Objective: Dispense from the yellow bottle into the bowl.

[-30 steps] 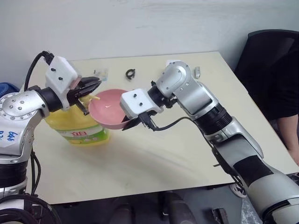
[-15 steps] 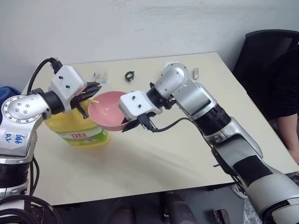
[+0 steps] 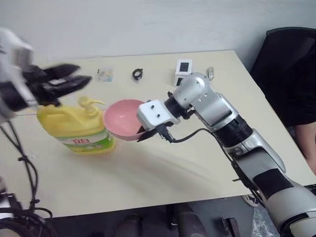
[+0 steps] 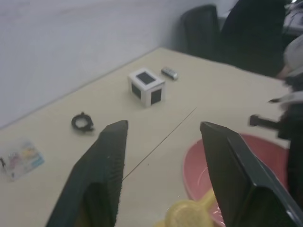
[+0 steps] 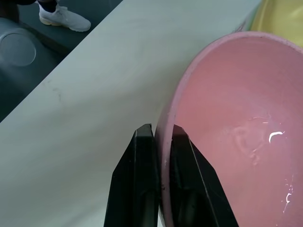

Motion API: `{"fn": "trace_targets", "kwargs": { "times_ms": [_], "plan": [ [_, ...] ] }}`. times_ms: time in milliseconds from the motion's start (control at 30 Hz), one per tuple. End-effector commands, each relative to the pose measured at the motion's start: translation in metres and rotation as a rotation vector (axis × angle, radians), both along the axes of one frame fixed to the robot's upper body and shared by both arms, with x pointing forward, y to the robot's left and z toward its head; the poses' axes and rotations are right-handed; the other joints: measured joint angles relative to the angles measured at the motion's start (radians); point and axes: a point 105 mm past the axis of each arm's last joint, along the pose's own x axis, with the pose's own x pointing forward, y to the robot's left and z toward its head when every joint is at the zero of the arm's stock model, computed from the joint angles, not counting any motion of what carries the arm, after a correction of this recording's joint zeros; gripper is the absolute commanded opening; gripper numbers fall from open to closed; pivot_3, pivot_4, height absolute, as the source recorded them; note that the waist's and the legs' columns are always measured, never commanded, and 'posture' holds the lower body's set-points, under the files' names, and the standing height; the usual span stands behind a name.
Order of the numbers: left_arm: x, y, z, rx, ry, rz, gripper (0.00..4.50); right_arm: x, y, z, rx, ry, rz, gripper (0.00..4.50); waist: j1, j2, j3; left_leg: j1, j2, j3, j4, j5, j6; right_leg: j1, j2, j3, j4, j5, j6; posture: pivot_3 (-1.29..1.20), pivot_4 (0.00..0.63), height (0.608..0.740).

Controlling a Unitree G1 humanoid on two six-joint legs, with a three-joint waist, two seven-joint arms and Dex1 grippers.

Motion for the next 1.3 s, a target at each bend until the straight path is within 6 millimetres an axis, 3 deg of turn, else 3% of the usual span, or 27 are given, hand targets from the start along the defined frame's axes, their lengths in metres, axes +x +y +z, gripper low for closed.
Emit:
{"fn": "trace_targets", "kwargs": {
  "times_ms": [33,133,367,500,733,800,933,1067,1167,1300],
  "plan": [
    [-0.049,0.001,0.005,0.045,0.048,-0.073,3.74,0.0,-0.02,0.007,0.047,-0.016,-0.024,0.0,0.001,0.0,0.0,0.0,0.0,0.0,-0.001,-0.001,0.0,0.0,0.0,0.0,-0.001,0.0,0.0,0.0,0.15,0.74],
    [-0.075,0.003,-0.013,0.118,0.153,-0.059,4.48,0.009,-0.037,-0.008,0.044,-0.018,-0.1,0.0,0.005,0.0,0.0,0.0,-0.001,0.0,-0.003,-0.001,0.002,0.002,0.0,-0.001,-0.006,0.0,0.0,0.0,0.15,0.74],
    [-0.12,0.003,-0.076,0.27,0.383,0.004,4.48,0.038,-0.075,-0.054,0.033,-0.065,-0.314,0.0,0.004,-0.001,0.001,0.007,-0.001,0.002,-0.003,0.0,0.002,0.007,0.0,0.0,-0.009,-0.001,-0.001,0.0,0.15,0.74],
    [-0.134,0.003,-0.098,0.298,0.435,0.028,4.48,0.045,-0.087,-0.082,0.033,-0.085,-0.389,0.0,0.003,-0.002,0.002,0.016,-0.001,0.003,-0.005,-0.001,0.003,0.012,0.002,0.001,-0.005,-0.002,-0.005,0.0,0.15,0.74],
    [-0.14,-0.001,-0.109,0.291,0.44,0.019,4.48,0.052,-0.089,-0.117,0.045,-0.083,-0.455,0.0,-0.001,-0.006,0.004,0.036,0.0,0.005,-0.006,-0.001,0.003,0.032,0.011,0.005,-0.006,-0.01,-0.022,0.0,0.15,0.74],
    [-0.138,-0.001,-0.109,0.289,0.434,0.013,4.5,0.051,-0.091,-0.121,0.044,-0.042,-0.47,0.63,-0.002,-0.006,0.004,0.039,0.003,0.005,-0.006,-0.001,0.003,0.035,0.014,0.006,-0.007,-0.01,-0.023,0.0,0.15,0.74],
    [-0.132,0.003,-0.104,0.262,0.424,0.008,4.5,0.046,-0.103,-0.098,0.102,0.05,-0.51,1.9,0.001,-0.006,0.004,0.039,0.011,0.004,-0.006,-0.002,0.0,0.035,0.017,0.005,-0.006,-0.006,-0.016,0.0,0.15,0.74],
    [-0.131,0.014,-0.104,0.247,0.435,0.029,4.5,0.037,-0.126,-0.04,0.213,0.189,-0.545,3.26,0.005,-0.002,0.006,0.036,0.011,0.003,-0.007,-0.003,0.0,0.031,0.017,0.004,-0.005,-0.004,-0.014,0.0,0.15,0.74],
    [-0.132,0.026,-0.102,0.239,0.443,0.057,4.5,0.023,-0.156,0.005,0.25,0.279,-0.554,4.34,0.005,-0.001,0.007,0.036,0.012,0.004,-0.007,-0.004,0.0,0.03,0.017,0.003,-0.005,-0.005,-0.014,0.0,0.15,0.74],
    [-0.14,0.043,-0.092,0.25,0.445,0.093,4.5,0.005,-0.208,0.033,0.202,0.352,-0.656,4.34,0.006,-0.002,0.007,0.036,0.011,0.006,-0.009,-0.006,0.001,0.028,0.019,0.003,-0.006,-0.007,-0.017,0.0,0.15,0.74]
  ]
}}
